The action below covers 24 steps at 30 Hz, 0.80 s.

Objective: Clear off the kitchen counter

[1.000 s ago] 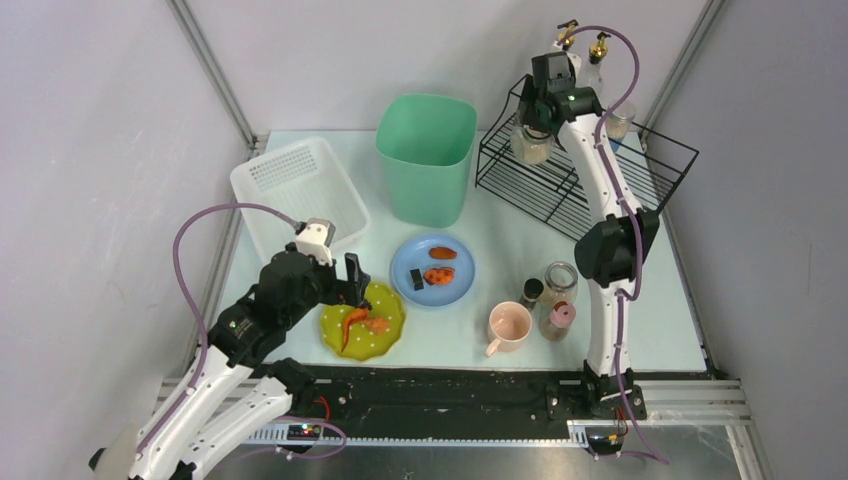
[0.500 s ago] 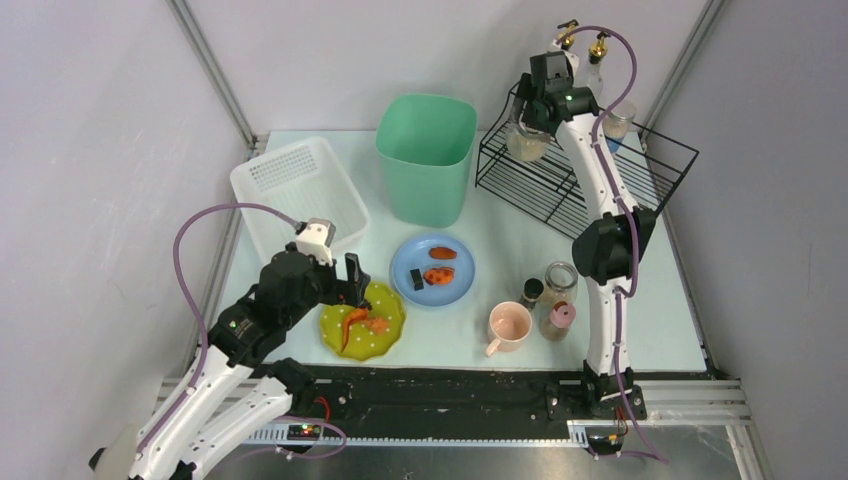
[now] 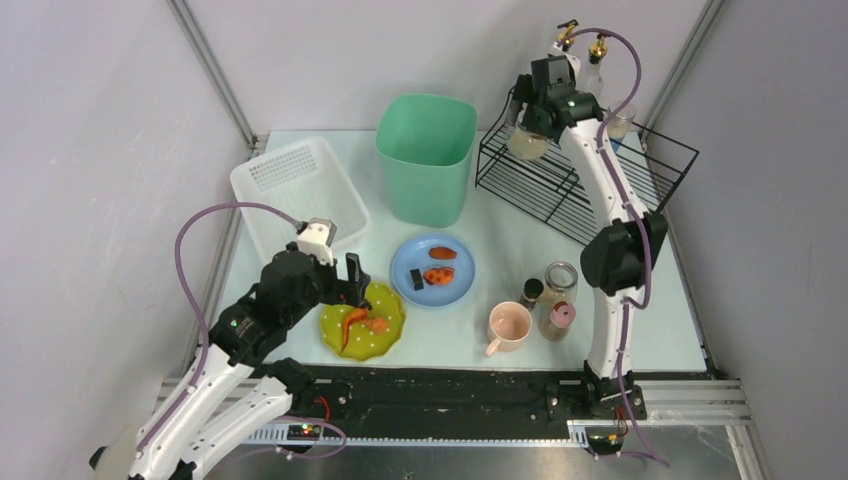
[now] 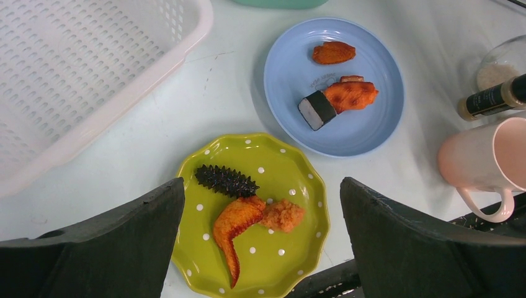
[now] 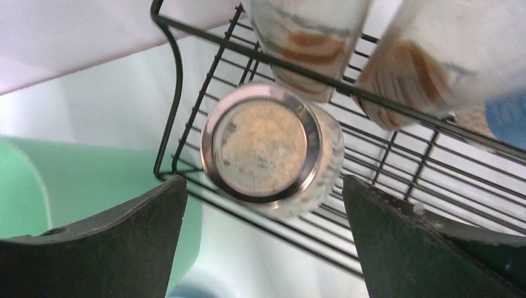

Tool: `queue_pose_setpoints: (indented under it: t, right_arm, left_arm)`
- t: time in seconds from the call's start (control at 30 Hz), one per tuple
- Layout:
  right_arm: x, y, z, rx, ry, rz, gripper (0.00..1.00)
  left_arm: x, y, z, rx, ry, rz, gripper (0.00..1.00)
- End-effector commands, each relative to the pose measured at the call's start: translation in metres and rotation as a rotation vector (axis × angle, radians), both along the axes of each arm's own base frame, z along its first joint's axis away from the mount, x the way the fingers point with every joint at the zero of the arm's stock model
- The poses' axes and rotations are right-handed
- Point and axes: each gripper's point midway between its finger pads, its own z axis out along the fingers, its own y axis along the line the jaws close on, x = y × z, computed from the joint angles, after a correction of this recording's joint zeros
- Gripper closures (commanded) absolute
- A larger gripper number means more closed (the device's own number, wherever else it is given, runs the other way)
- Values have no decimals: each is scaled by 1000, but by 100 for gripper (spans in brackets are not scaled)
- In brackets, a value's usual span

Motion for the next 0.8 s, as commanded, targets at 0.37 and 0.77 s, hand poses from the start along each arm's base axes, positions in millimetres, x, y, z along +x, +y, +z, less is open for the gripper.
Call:
queue_pose_setpoints:
  t: [0.37, 0.77]
  right_arm:
    - [-144, 39, 109, 79, -283, 208, 1]
    - [-232, 7, -17, -11, -38, 100, 3]
  left_arm:
    - [1, 6, 10, -5, -48, 17, 2]
    - [-1, 7, 12, -19, -56, 22, 2]
